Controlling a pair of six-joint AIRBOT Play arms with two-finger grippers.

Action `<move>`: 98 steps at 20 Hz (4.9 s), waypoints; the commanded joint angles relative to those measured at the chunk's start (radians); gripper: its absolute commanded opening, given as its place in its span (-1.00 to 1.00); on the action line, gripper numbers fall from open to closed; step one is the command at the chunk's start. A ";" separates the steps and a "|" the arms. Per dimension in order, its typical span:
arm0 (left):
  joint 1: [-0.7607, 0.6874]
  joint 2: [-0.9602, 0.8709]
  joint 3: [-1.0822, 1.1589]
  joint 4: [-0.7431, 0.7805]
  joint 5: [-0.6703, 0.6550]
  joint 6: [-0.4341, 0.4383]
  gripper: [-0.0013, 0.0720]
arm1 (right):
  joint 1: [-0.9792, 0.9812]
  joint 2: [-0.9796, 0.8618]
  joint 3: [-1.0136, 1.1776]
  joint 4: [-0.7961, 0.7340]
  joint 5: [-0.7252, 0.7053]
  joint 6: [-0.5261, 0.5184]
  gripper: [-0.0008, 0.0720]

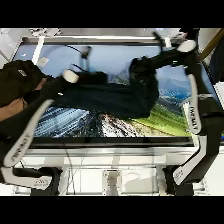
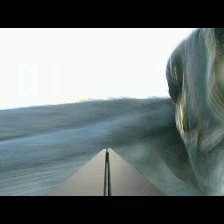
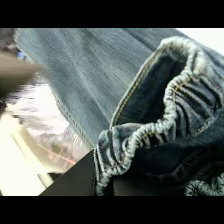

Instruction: Fold the clothes and pants, and hang the long-sleeved shirts on hangers.

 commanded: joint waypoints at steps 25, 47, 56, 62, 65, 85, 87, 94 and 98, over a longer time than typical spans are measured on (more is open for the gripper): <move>0.108 0.079 0.000 0.154 -0.208 0.059 0.67 | -0.327 0.128 -0.412 -0.201 0.154 0.106 0.95; -0.080 -0.182 0.000 0.147 -0.217 0.058 -0.92 | -0.324 0.032 -0.484 -0.072 0.040 -0.044 0.92; -0.040 -0.130 0.001 0.247 -0.287 -0.051 0.88 | -0.250 -0.014 -0.493 -0.069 0.003 -0.069 0.92; 0.077 0.068 0.001 0.248 -0.262 -0.051 0.88 | -0.245 -0.041 -0.513 -0.106 -0.017 -0.095 0.92; 0.143 0.123 0.001 0.248 -0.261 -0.051 0.88 | -0.245 -0.041 -0.544 -0.033 -0.066 -0.117 0.92; 0.054 0.108 -0.002 0.250 -0.429 -0.047 -0.92 | -0.318 0.334 -0.546 0.041 0.259 -0.090 -0.88; -0.048 0.058 -0.002 0.248 -0.383 -0.047 -0.92 | -0.341 0.427 -0.546 0.042 0.201 -0.097 -0.88; -0.336 -0.231 -0.002 0.248 0.033 -0.113 -0.92 | -0.227 0.479 -0.546 0.029 -0.045 -0.029 -0.88; -0.317 -0.254 0.000 0.264 0.083 -0.119 -0.92 | -0.122 0.467 -0.541 0.026 -0.154 0.049 -0.88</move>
